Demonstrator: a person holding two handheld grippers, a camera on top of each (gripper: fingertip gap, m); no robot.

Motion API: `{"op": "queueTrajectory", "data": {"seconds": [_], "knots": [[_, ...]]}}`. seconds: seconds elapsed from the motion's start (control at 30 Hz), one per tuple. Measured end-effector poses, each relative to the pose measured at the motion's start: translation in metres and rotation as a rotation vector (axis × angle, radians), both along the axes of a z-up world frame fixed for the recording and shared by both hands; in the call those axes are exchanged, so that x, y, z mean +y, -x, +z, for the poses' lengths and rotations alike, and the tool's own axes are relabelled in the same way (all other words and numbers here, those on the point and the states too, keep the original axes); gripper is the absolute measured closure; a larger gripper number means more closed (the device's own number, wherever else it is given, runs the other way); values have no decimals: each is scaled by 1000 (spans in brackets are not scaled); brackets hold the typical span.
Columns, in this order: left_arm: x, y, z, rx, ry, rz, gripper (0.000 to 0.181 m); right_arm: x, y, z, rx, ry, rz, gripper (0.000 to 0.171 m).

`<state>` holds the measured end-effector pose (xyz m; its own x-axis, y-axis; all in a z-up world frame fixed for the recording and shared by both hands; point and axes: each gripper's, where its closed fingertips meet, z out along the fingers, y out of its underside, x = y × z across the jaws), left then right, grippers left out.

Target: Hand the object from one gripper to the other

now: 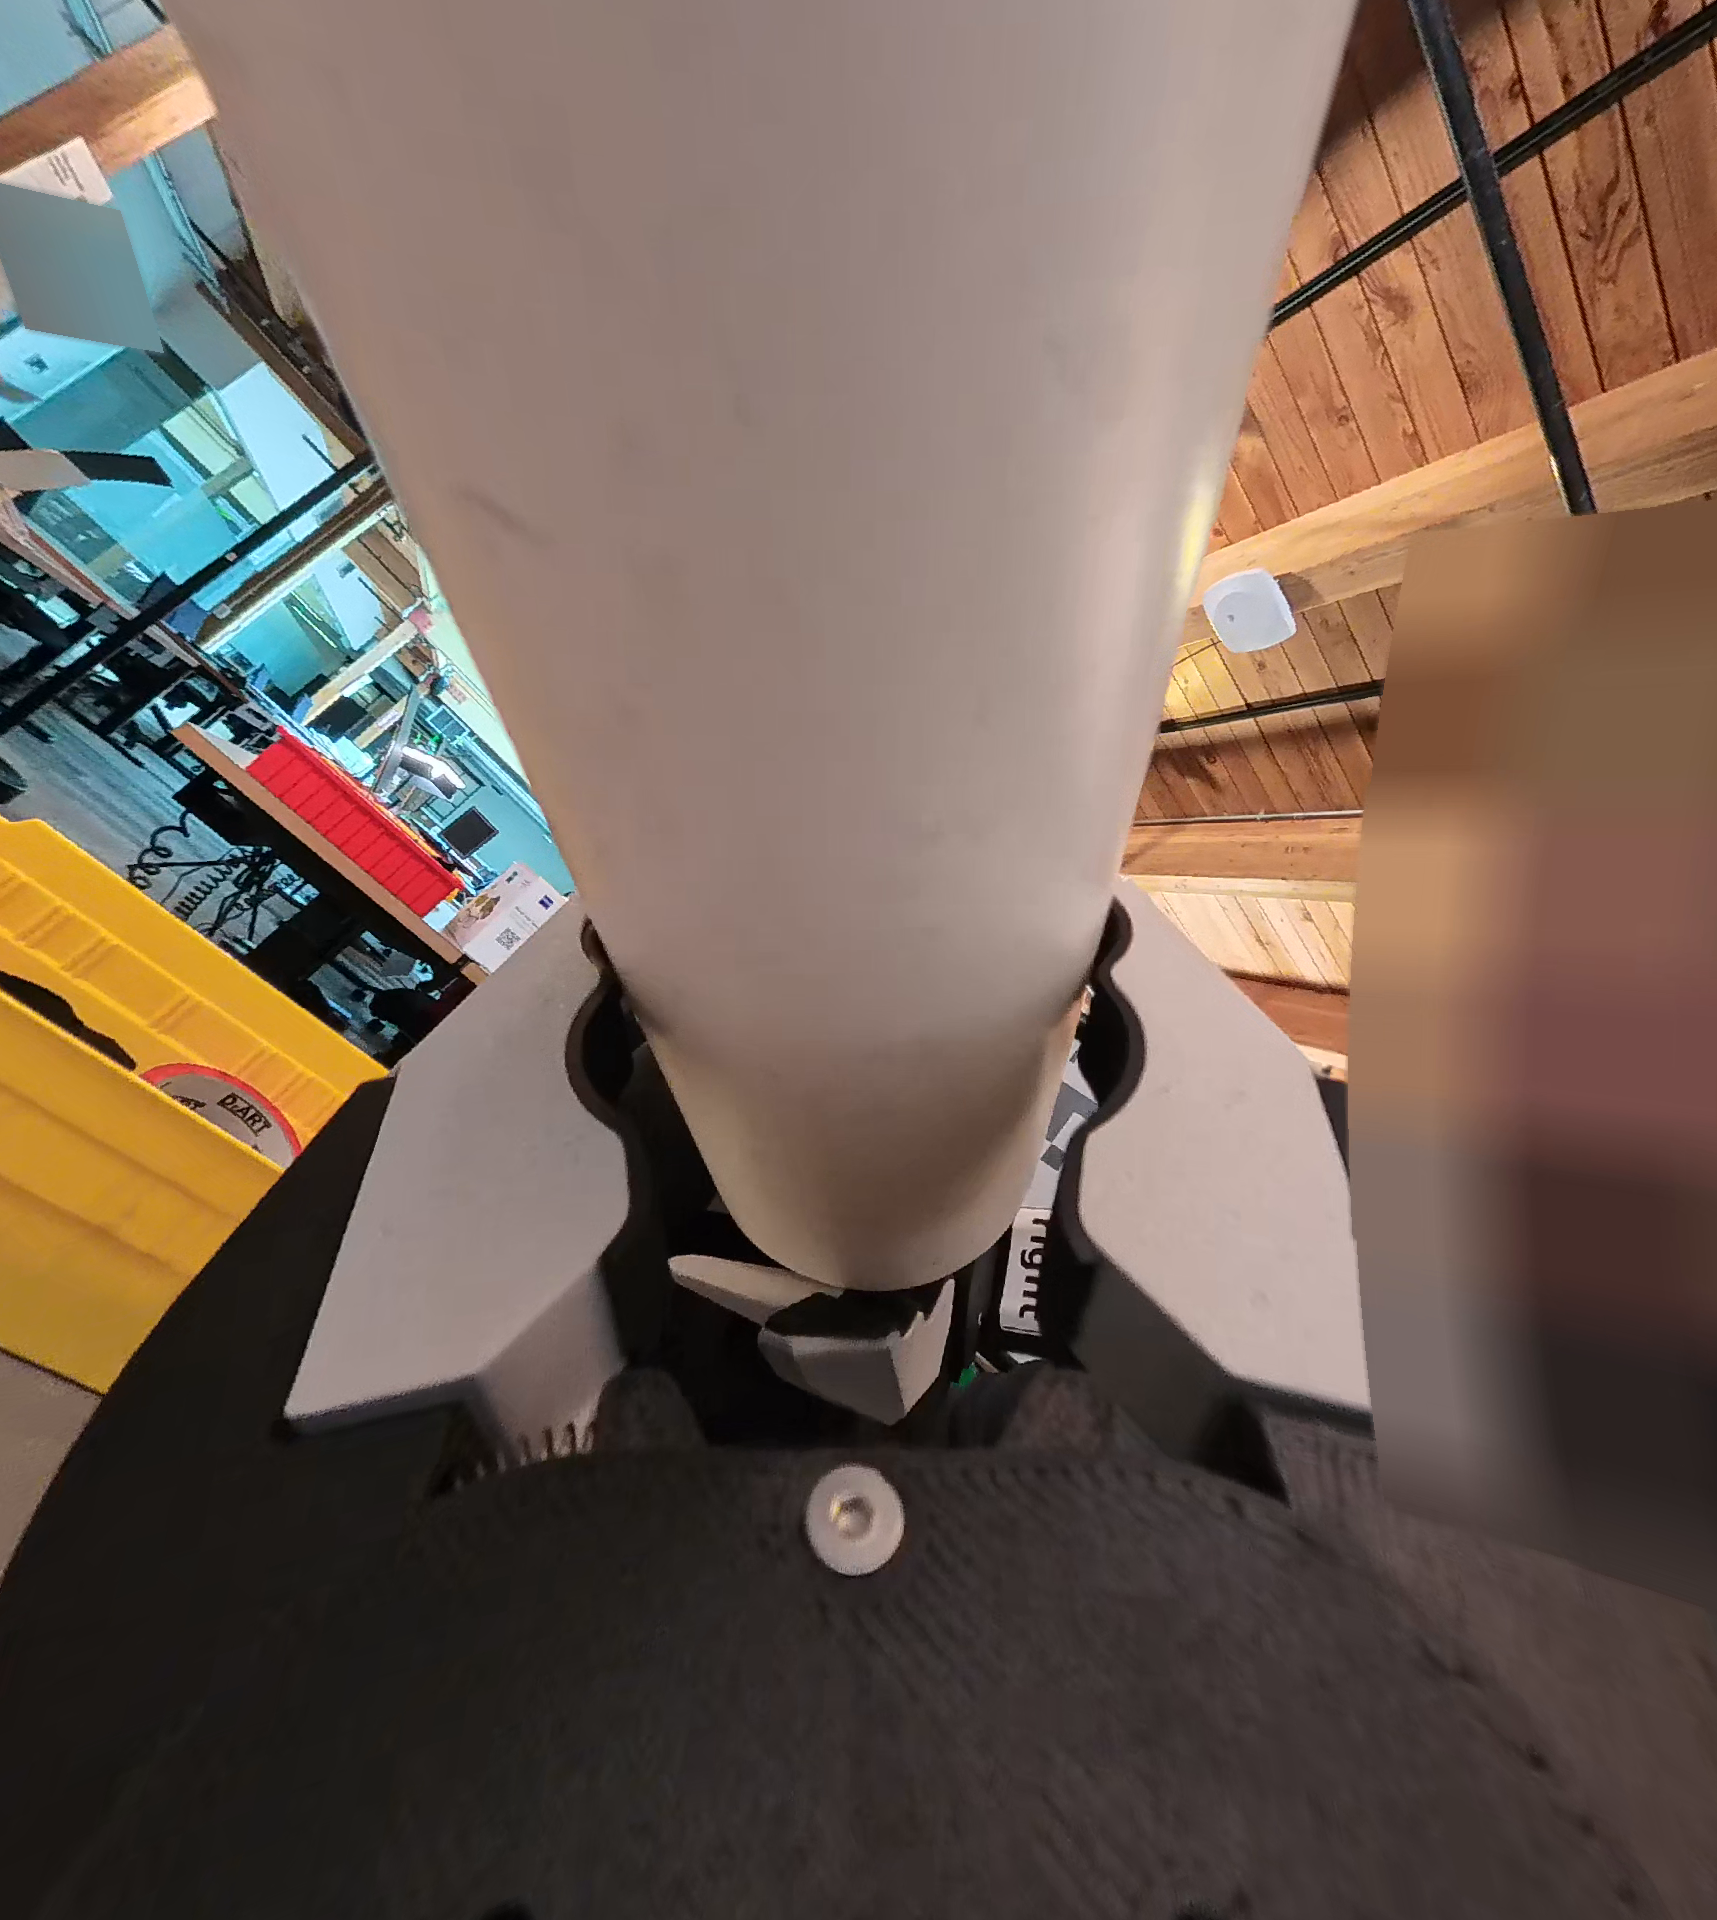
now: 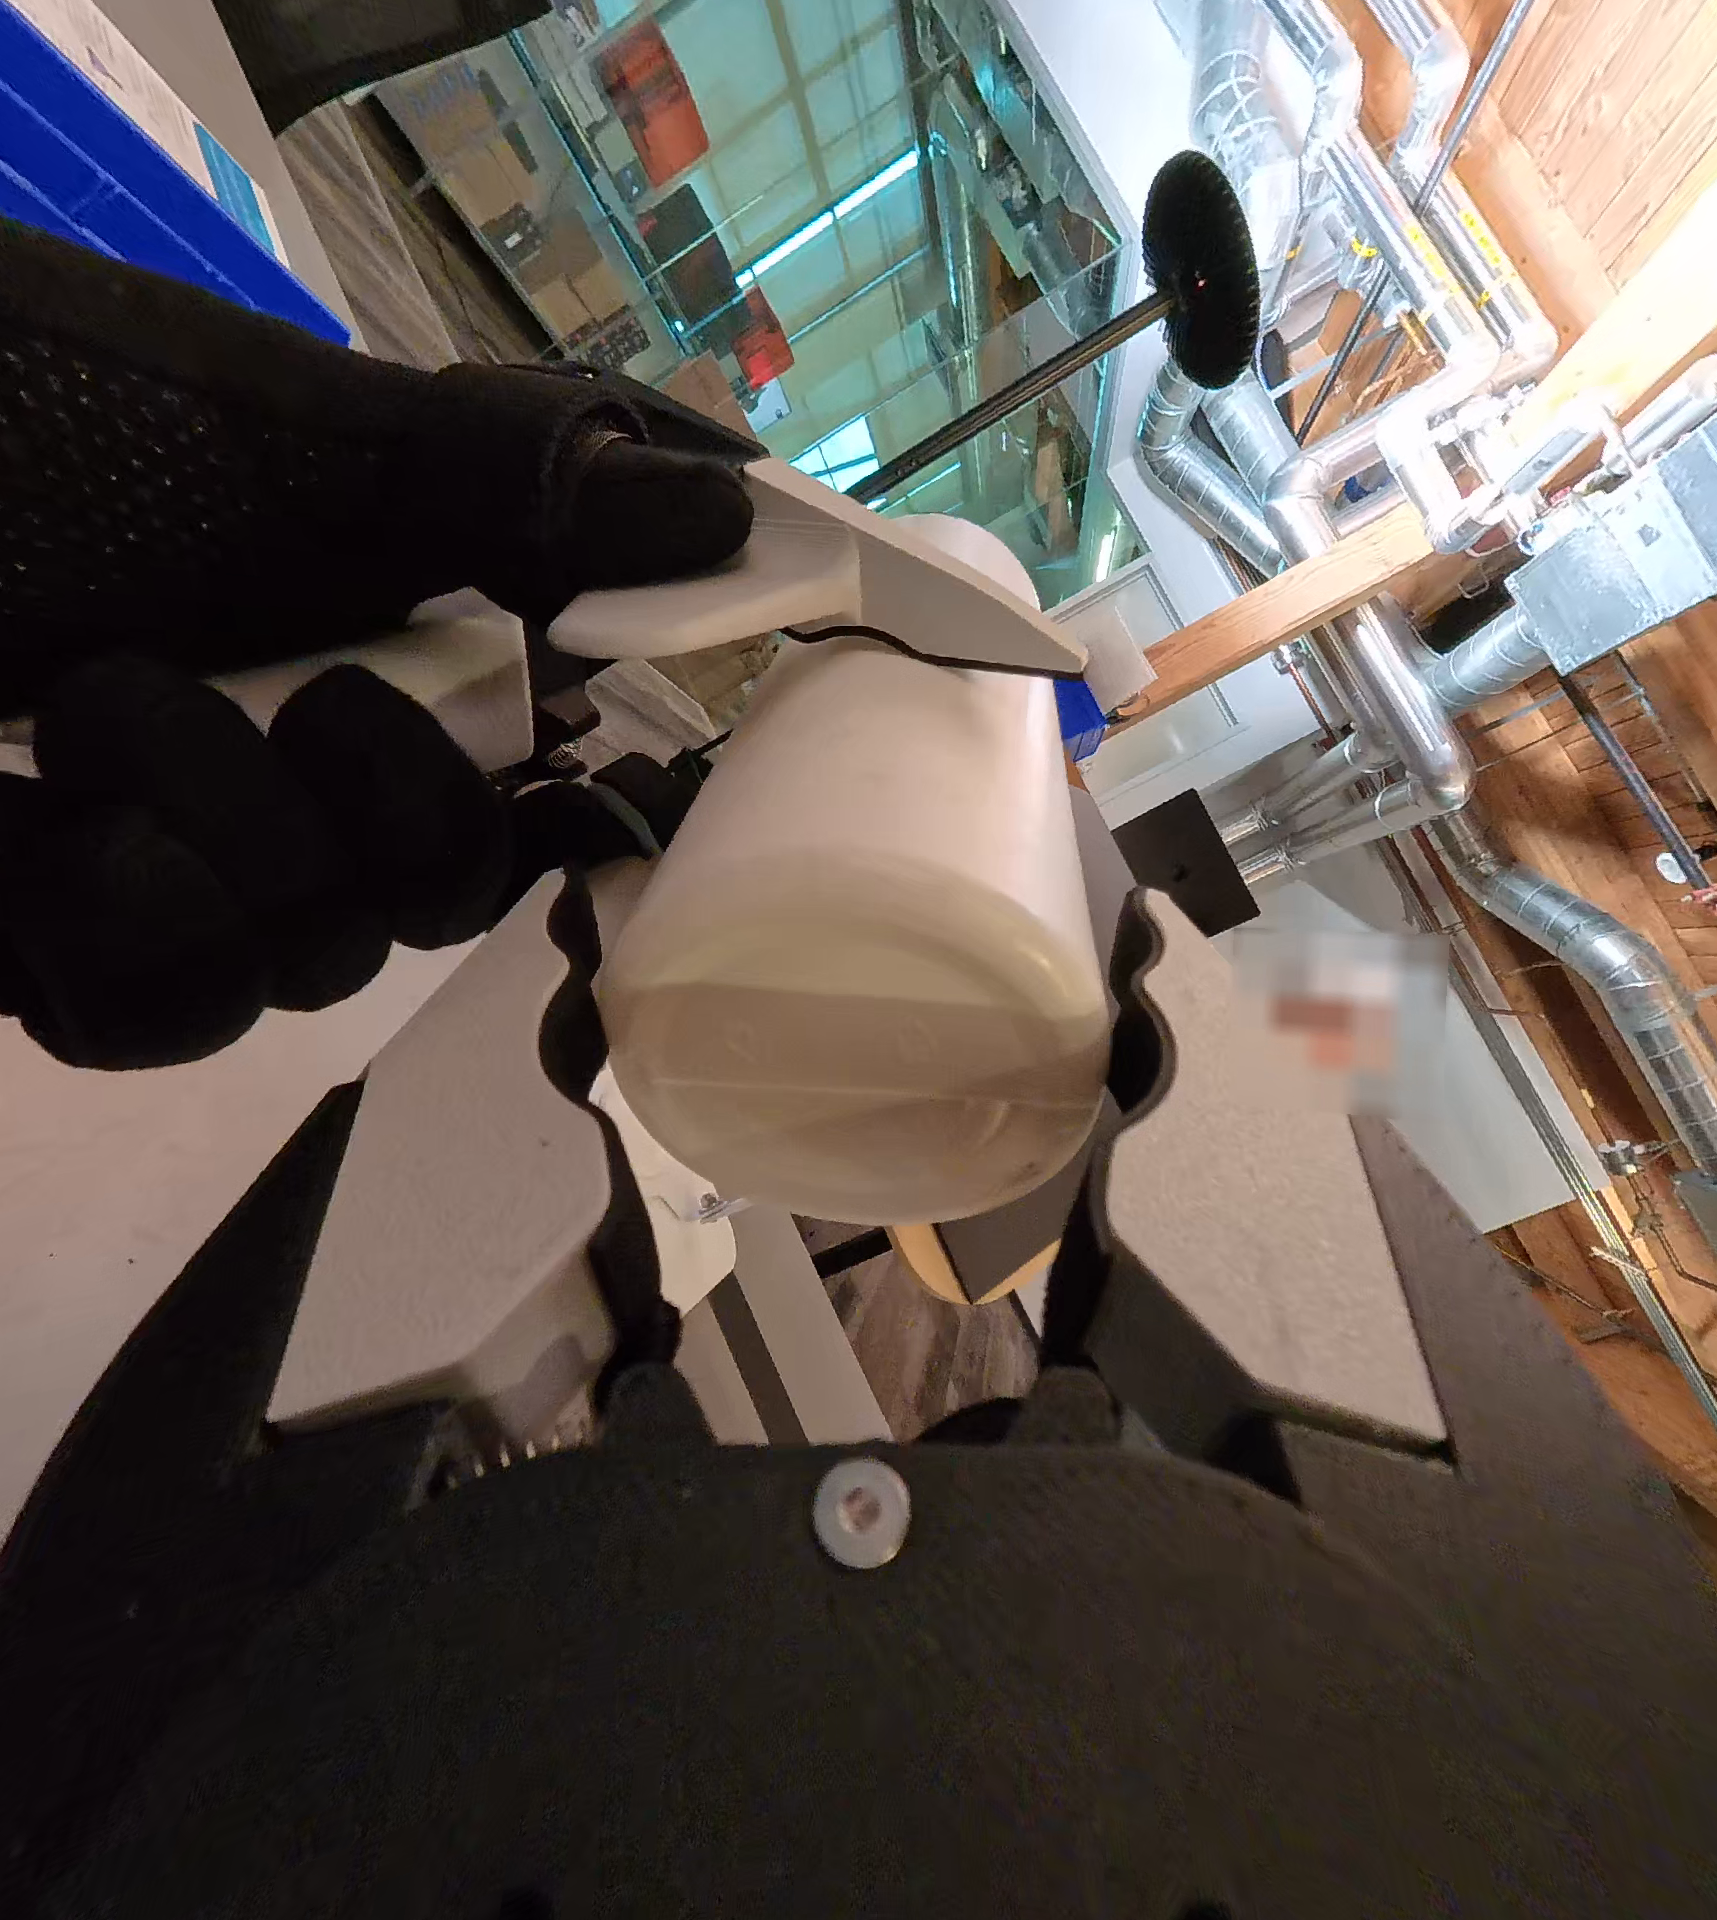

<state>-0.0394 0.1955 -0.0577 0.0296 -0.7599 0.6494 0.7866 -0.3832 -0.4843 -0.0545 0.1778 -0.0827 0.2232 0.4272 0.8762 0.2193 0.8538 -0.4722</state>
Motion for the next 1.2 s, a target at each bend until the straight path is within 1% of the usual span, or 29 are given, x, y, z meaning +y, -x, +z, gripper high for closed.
{"op": "queueTrajectory", "data": {"seconds": [0.2,0.27,0.3,0.37,0.43,0.47,0.5,0.53,0.57,0.63,0.67,0.7,0.73,0.8,0.83,0.87,0.97,1.07,1.1,1.13,1.2], "knots": [[2,5,0,2,-12,26,95,5,-8,13,17,4,1,74],[4,8,-3,42,-6,68,90,8,-12,18,13,3,-1,74],[4,8,-8,103,-8,100,87,10,-14,20,5,14,-1,74],[1,7,-12,207,-41,159,93,13,-18,23,-13,54,14,76],[-1,7,-9,202,-69,156,100,19,-20,21,-42,71,9,85],[1,7,-9,193,-65,149,102,18,-20,16,-77,91,33,95],[5,1,-13,203,-53,123,106,8,-23,8,-122,118,117,171],[8,-6,-17,214,-51,88,107,12,-23,4,-128,154,116,171],[12,-11,-24,238,-45,83,108,18,-24,-7,-176,177,97,171],[16,-28,-47,299,-19,0,114,18,-29,-21,-196,248,129,171],[20,-32,-60,342,3,-14,114,21,-35,-25,-188,251,116,171],[24,-34,-73,415,18,-5,112,23,-41,-29,-186,260,101,166],[26,-34,-81,449,22,-10,112,26,-47,-33,-184,280,94,158],[31,-27,-86,459,34,12,114,33,-60,-38,-181,305,80,154],[32,-23,-90,503,22,45,116,40,-66,-37,-178,312,64,149],[31,-22,-93,539,21,45,117,46,-70,-34,-173,324,51,144],[28,-19,-99,587,24,36,116,66,-78,-23,-145,373,42,138],[32,-12,-104,644,35,73,116,94,-85,-11,-108,437,20,132],[36,-7,-105,656,42,90,115,110,-87,-8,-96,461,-5,126],[44,0,-105,680,45,137,115,129,-87,-9,-107,492,-41,111],[56,8,-104,719,47,182,114,169,-85,-23,-200,536,-108,93]]}}
